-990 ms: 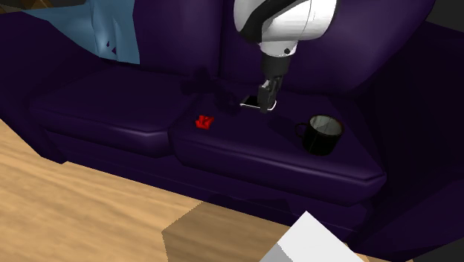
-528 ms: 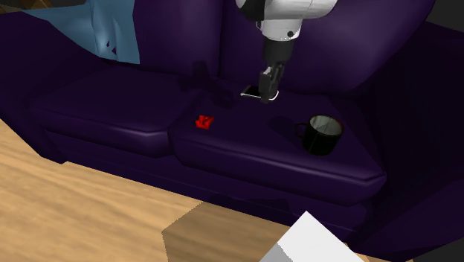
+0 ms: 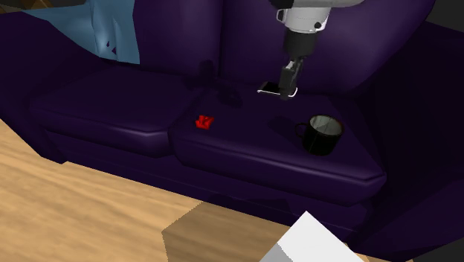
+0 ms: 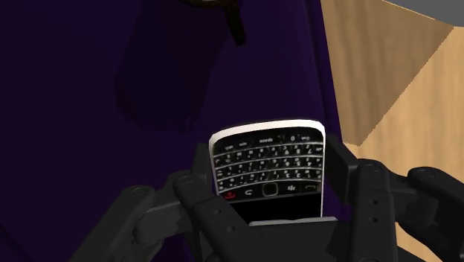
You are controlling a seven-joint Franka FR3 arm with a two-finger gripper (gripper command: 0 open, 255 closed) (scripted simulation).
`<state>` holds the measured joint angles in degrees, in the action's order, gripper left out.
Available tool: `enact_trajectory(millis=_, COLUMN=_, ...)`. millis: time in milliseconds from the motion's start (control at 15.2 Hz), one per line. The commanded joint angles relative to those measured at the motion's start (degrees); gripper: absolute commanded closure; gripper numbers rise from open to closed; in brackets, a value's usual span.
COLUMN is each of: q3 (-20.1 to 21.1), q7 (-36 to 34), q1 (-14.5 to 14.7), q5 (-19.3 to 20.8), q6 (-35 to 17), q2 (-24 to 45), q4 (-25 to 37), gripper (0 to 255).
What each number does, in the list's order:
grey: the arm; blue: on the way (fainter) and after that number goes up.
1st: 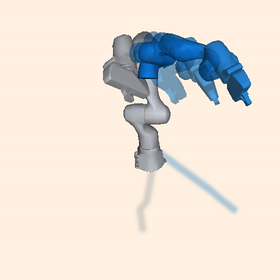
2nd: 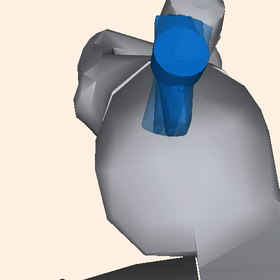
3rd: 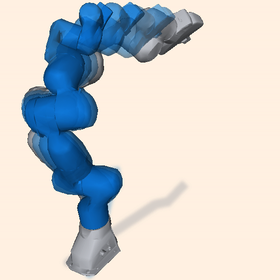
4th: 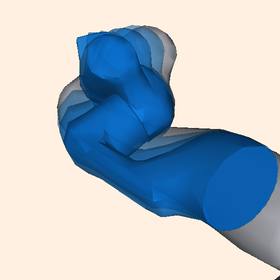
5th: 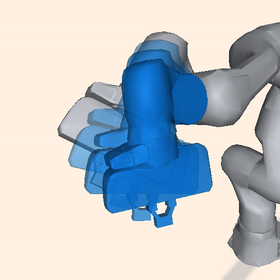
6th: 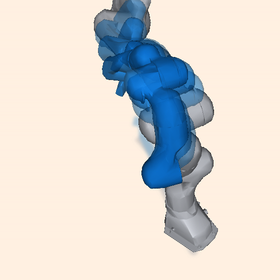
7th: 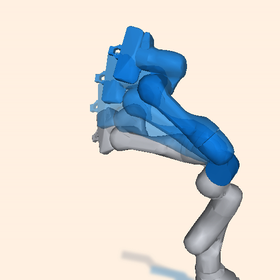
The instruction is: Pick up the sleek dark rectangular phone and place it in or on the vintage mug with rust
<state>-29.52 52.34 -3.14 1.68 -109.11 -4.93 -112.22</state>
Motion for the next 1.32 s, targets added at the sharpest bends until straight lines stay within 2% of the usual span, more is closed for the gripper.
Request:
enact_trajectory(millis=0, q3=-1.12, q7=1.82, q1=-1.16, q5=1.27, q6=-0.09, q2=-2.30, q4=-2.08, gripper=255)
enact_trajectory(millis=594, q3=-6.98, q7=11.07, q1=-6.67, q5=6.20, q6=0.79, q2=-9.56, q4=-7.02, gripper=255)
enact_trajectory(millis=1254, q3=-8.19, q7=11.78, q1=-6.74, q5=5.64, q6=-7.03, q2=-7.69, q4=-13.20, gripper=255)
